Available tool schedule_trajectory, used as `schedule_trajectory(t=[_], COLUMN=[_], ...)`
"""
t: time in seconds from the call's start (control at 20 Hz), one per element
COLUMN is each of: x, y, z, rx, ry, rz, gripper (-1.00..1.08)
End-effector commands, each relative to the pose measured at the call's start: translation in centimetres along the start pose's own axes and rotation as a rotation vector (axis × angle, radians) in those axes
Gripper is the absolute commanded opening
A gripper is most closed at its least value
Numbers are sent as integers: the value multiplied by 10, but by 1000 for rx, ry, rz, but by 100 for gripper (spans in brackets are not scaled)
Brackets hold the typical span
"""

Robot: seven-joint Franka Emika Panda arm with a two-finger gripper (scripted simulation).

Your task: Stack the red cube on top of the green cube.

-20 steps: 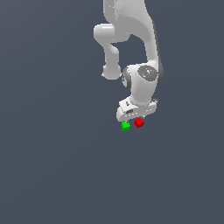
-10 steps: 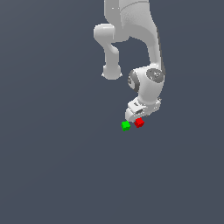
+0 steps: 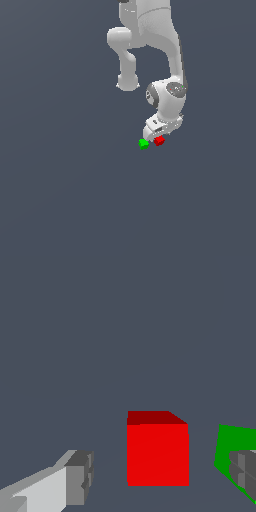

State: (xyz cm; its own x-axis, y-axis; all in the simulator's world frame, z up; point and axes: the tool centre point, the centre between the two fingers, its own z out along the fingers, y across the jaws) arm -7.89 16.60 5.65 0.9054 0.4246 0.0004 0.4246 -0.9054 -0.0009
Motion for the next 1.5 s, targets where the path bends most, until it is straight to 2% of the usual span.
schedule_trajectory(t=[0.0,0.45,0.5,1.1,1.45], x=[-1,0,0,-1,-1], y=[0,0,0,0,0], z=[12,37,37,35,15], rx=[0,-1,-1,-1,-1], ry=[-1,0,0,-1,-1], rz=[-1,-2,-2,-2,-2], gripper=[100,100,-100,-100,-100])
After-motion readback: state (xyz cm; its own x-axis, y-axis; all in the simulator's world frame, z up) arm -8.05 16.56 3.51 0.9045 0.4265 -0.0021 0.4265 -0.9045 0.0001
